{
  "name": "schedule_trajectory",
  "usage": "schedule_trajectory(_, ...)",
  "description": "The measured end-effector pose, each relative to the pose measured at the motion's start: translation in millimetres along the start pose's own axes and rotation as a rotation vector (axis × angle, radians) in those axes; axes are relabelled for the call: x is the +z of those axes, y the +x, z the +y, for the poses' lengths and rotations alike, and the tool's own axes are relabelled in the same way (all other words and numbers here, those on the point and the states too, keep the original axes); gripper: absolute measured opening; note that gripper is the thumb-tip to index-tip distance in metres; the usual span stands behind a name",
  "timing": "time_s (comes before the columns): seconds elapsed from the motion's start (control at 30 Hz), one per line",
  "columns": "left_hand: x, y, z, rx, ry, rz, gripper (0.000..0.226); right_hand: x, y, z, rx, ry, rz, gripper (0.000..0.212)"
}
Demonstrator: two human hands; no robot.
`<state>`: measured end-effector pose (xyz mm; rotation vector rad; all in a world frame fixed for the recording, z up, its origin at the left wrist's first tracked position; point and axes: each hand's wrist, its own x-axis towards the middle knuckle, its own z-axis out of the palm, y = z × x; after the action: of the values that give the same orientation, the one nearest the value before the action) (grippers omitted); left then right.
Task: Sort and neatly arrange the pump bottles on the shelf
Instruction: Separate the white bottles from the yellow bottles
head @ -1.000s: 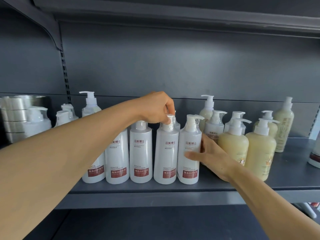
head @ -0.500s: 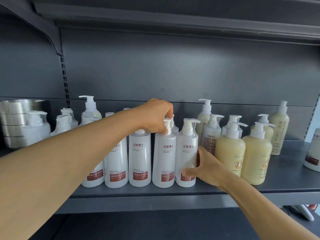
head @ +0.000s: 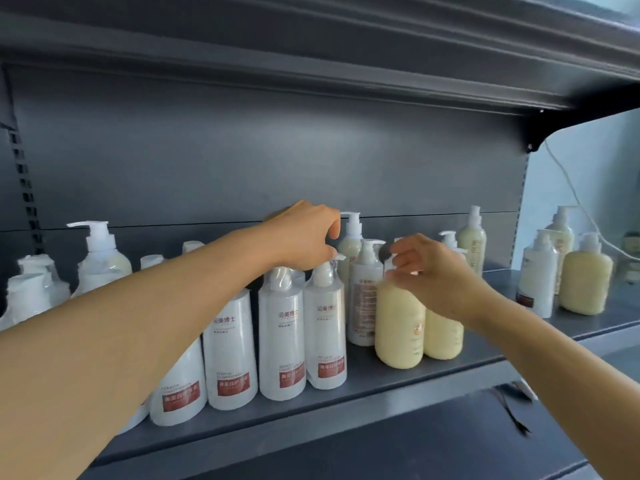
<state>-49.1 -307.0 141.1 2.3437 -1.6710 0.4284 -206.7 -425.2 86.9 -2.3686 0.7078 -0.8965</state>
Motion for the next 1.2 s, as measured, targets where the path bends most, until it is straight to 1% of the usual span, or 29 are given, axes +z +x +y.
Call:
schedule_trajectory(0.13, 7.6, 14.1, 15.5, 0.053, -0.002, -0.009, 0.024, -21.9, -3.9, 12.1, 0.041, -0.064, 0.069, 0.028)
schedule_trajectory(0.3, 13.9, 33.3, 27.1, 0.041, -0.002, -0.009, 0.023, -38.1, -2.9, 29.6, 0.048, -0.103, 0.125, 0.023)
schedule_trajectory(0.47, 18.6, 51.8, 35.7, 0.007, 0.018, -0.013, 0.027, -54.5, 19.4, 49.0, 0.029, -0.054, 0.195, 0.021)
schedule_trajectory(0.67, 29.0, 83.6, 50.8, -0.099, 0.068, -0.055, 0.034, -64.5, 66.0, 84.0, 0.008, -0.007, 0.163, 0.018)
schedule_trajectory(0.77, 36.9, 100.9, 57.4, -0.172, 0.08, -0.118, 0.04, -67.1, 94.4, 91.7, -0.023, 0.123, 0.05, 0.021)
schedule_trajectory(0.87, 48.2, 111.2, 60.9, -0.219, 0.122, -0.178, 0.035, -65.3, 118.2, 95.7, -0.004, 0.218, -0.153, 0.025)
schedule_trajectory(0.97, 54.0, 114.0, 64.6, -0.27, 0.149, -0.231, 0.028, -56.9, 138.1, 100.1, -0.033, 0.16, -0.371, 0.026)
schedule_trajectory(1.1, 52.1, 117.7, 66.7, -0.333, 0.075, -0.231, 0.023, -45.2, 155.2, 100.1, -0.088, 0.163, -0.595, 0.027)
schedule_trajectory(1.17, 52.1, 119.4, 65.3, -0.357, 0.048, -0.221, 0.02, -42.5, 159.5, 100.5, -0.139, 0.156, -0.682, 0.022)
schedule_trajectory(1.2, 52.3, 119.6, 64.3, -0.37, 0.039, -0.218, 0.019, -42.4, 161.0, 101.0, -0.177, 0.119, -0.7, 0.017)
